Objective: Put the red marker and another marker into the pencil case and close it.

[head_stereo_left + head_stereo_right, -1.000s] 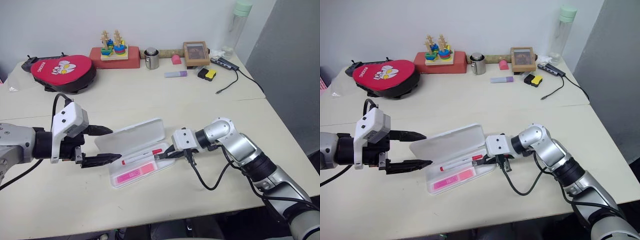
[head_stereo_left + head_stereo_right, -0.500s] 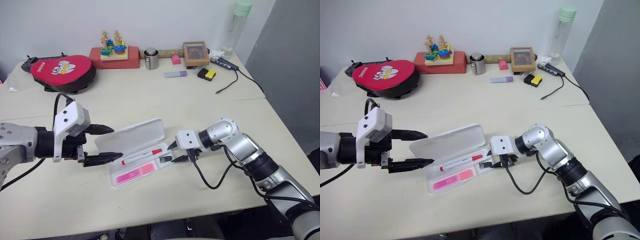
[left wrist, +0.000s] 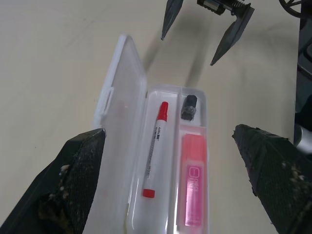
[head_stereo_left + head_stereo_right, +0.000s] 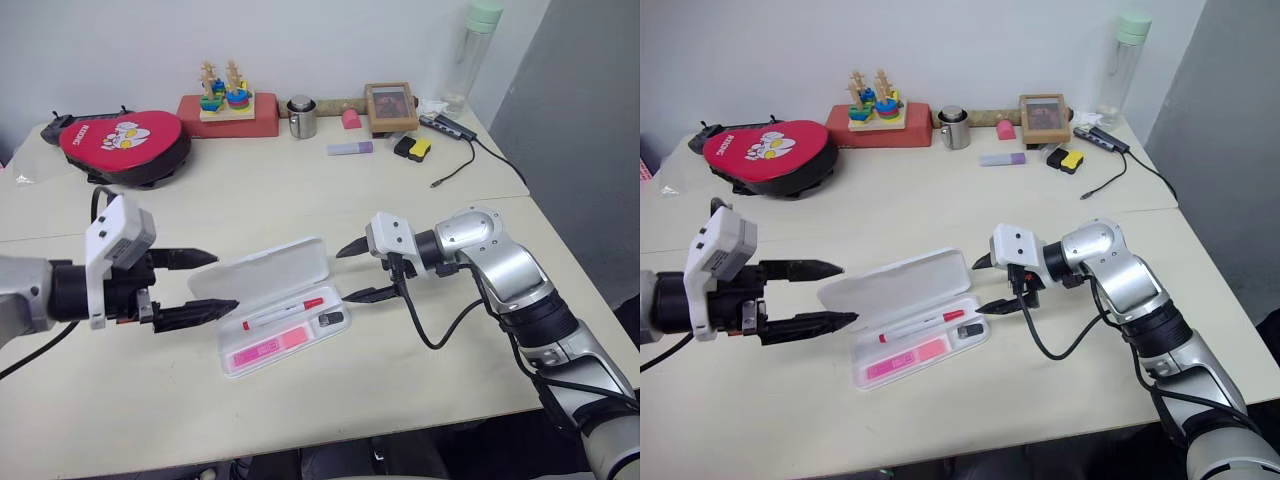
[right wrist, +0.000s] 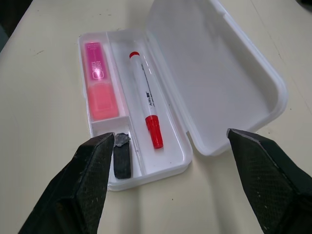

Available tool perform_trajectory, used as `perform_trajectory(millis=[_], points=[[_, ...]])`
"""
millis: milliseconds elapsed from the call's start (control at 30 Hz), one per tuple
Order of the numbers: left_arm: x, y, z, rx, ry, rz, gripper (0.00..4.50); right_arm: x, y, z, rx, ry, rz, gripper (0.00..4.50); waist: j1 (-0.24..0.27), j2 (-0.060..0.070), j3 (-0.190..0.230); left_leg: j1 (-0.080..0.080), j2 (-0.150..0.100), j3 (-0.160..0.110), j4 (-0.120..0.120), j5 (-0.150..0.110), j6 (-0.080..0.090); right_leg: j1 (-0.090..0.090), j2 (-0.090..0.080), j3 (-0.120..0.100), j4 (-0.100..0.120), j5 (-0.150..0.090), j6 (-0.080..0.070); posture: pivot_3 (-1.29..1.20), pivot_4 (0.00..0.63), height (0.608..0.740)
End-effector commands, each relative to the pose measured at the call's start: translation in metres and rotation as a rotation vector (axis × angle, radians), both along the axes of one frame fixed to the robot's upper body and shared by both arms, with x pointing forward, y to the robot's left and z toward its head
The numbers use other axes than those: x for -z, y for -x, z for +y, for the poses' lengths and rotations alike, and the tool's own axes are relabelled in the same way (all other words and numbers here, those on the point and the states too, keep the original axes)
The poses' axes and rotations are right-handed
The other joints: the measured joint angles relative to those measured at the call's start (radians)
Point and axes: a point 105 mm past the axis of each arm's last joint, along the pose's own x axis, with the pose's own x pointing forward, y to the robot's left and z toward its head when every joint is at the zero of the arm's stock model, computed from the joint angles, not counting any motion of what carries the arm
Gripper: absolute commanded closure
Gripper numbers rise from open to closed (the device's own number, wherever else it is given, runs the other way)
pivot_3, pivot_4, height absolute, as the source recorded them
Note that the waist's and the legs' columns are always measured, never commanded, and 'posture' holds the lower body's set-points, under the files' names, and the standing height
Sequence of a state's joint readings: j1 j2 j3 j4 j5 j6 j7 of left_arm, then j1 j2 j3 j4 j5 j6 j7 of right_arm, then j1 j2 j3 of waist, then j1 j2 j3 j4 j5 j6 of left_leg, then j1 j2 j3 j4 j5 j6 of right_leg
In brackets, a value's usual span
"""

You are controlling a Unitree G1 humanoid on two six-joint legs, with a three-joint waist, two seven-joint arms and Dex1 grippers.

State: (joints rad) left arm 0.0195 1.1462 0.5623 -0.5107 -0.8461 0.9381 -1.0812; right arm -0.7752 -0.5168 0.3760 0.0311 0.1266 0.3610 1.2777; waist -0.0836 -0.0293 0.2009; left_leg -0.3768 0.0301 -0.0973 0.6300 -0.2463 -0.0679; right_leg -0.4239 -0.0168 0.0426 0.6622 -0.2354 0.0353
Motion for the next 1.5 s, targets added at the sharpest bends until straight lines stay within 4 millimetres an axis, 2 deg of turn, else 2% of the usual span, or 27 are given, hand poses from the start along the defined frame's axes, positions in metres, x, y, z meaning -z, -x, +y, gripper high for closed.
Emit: perform_trajectory(millis=[33, 100, 133, 200, 400, 533, 633, 867, 967, 1300, 1500], points=[[-0.012, 0.01, 0.011, -0.066, -0.008, -0.061, 0.0, -0.01, -0.014, -0.009, 0.074, -0.02, -0.047, 0.64, 0.0, 0.0, 0.0, -0.001, 0.0, 0.0, 0.0, 0.0, 0.0, 0.0, 0.0, 0.0, 0.0, 0.0, 0.0, 0.0, 0.15, 0.74], [-0.013, 0.013, 0.017, -0.115, 0.004, -0.073, 0.0, -0.009, -0.019, -0.012, 0.094, -0.018, -0.049, 0.64, 0.001, 0.0, 0.0, -0.001, 0.0, -0.001, 0.0, 0.0, 0.0, -0.001, 0.0, -0.001, 0.0, 0.0, 0.0, 0.0, 0.15, 0.74], [-0.013, 0.014, 0.021, -0.144, 0.017, -0.08, 0.0, -0.007, -0.022, -0.013, 0.105, -0.015, -0.048, 1.0, 0.001, 0.0, 0.0, -0.001, 0.0, -0.001, 0.0, 0.0, 0.0, -0.001, 0.0, -0.001, 0.0, 0.0, -0.001, 0.0, 0.15, 0.74], [-0.014, 0.015, 0.024, -0.172, 0.03, -0.087, 0.0, -0.006, -0.025, -0.015, 0.114, -0.012, -0.048, 1.39, 0.001, 0.0, 0.0, 0.0, 0.0, -0.001, 0.0, 0.0, 0.0, -0.001, 0.0, -0.001, 0.0, 0.0, -0.001, 0.0, 0.15, 0.74], [0.004, 0.026, 0.034, -0.297, 0.07, -0.074, 0.0, 0.001, -0.041, -0.017, 0.139, 0.009, -0.054, 2.84, -0.002, 0.0, 0.0, 0.0, 0.0, 0.001, 0.0, 0.0, 0.0, 0.0, 0.0, 0.0, 0.0, 0.0, 0.0, 0.0, 0.15, 0.74], [0.007, 0.03, 0.038, -0.339, 0.084, -0.079, 0.0, 0.004, -0.052, -0.015, 0.138, 0.028, -0.074, 3.88, -0.001, 0.0, 0.0, 0.001, 0.0, 0.0, 0.0, 0.0, 0.0, 0.0, 0.0, 0.0, 0.001, 0.0, -0.001, 0.0, 0.15, 0.74], [0.009, 0.034, 0.042, -0.365, 0.086, -0.073, 0.0, 0.003, -0.061, -0.01, 0.136, 0.028, -0.088, 4.42, 0.0, 0.0, 0.0, 0.002, 0.0, 0.0, 0.0, 0.0, 0.0, 0.001, 0.0, 0.0, 0.001, 0.0, -0.001, 0.0, 0.15, 0.74], [0.015, 0.042, 0.051, -0.407, 0.079, -0.045, 0.0, -0.004, -0.069, 0.001, 0.109, 0.014, -0.112, 4.42, 0.0, 0.0, 0.0, 0.002, 0.0, 0.001, 0.0, 0.0, 0.0, 0.001, 0.0, 0.001, 0.001, 0.0, -0.001, 0.0, 0.15, 0.74], [0.016, 0.045, 0.058, -0.44, 0.087, -0.043, 0.0, -0.011, -0.07, 0.014, 0.071, 0.004, -0.138, 4.42, 0.0, 0.0, 0.0, 0.002, 0.0, 0.0, 0.0, 0.0, 0.0, 0.001, 0.0, 0.0, 0.001, 0.0, -0.001, 0.0, 0.15, 0.74], [0.019, 0.042, 0.072, -0.505, 0.067, -0.058, 0.0, -0.026, -0.063, 0.044, -0.043, -0.03, -0.174, 4.42, -0.001, 0.0, 0.0, 0.002, 0.0, 0.0, 0.0, 0.0, 0.0, 0.001, 0.0, 0.0, 0.001, 0.0, -0.001, 0.0, 0.15, 0.74], [0.019, 0.04, 0.071, -0.503, 0.07, -0.065, 0.0, -0.025, -0.054, 0.045, -0.117, 0.008, -0.175, 4.42, 0.0, 0.0, 0.0, 0.002, 0.0, 0.0, 0.0, 0.0, 0.0, 0.001, 0.0, 0.0, 0.001, 0.0, -0.001, 0.0, 0.15, 0.74]])
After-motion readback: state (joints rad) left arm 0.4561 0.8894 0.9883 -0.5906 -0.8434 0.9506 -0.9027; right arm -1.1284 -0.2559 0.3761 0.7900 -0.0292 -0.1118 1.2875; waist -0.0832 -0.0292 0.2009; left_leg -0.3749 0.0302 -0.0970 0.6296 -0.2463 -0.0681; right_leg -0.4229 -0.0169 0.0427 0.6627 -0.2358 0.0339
